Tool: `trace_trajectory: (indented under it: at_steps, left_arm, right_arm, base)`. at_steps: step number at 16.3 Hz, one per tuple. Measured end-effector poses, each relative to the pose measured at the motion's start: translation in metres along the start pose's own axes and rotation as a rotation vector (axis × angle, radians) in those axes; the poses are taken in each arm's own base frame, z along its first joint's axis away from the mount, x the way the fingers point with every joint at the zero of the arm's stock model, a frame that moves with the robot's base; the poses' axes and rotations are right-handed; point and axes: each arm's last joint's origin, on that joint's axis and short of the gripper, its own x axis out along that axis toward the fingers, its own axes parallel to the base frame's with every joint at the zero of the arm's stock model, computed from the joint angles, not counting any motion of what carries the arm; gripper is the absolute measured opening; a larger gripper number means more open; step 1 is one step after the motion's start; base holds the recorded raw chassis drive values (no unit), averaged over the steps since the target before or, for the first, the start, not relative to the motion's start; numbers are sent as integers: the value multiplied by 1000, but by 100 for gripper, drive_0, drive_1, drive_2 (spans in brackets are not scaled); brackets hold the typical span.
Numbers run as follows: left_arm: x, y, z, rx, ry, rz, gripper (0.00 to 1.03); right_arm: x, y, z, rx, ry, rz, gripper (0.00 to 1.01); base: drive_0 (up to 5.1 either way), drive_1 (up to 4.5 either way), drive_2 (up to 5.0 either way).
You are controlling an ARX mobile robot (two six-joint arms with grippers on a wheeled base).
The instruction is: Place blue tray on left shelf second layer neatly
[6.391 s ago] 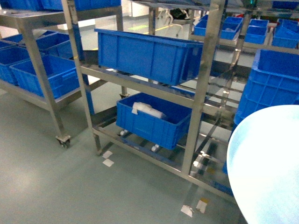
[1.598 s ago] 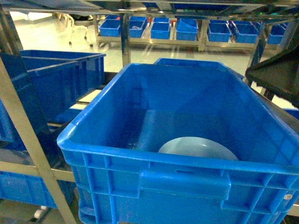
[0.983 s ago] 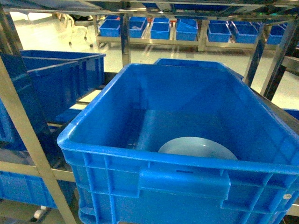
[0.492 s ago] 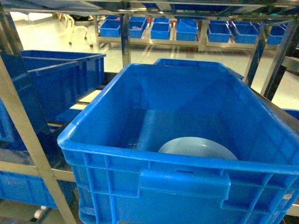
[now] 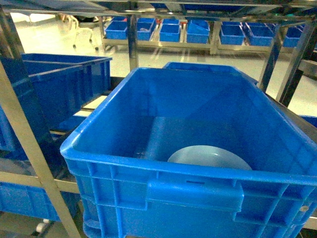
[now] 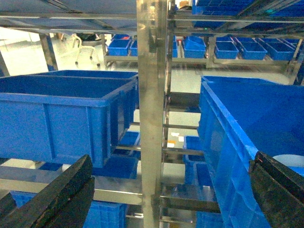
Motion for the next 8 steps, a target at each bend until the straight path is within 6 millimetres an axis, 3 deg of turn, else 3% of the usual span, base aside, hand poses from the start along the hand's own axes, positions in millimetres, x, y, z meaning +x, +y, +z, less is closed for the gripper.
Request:
trace_trajectory:
  at_steps: [4,8]
  left_arm:
    - [0,0,0,0,0,0,98]
    - [0,0,0,0,0,0,98]
  right_arm:
    - [-2,0,-2,3,-7,0,14]
    - [-3,0,-2,3,-12,0,3]
  base:
    - [0,0,0]
    - [0,0,0]
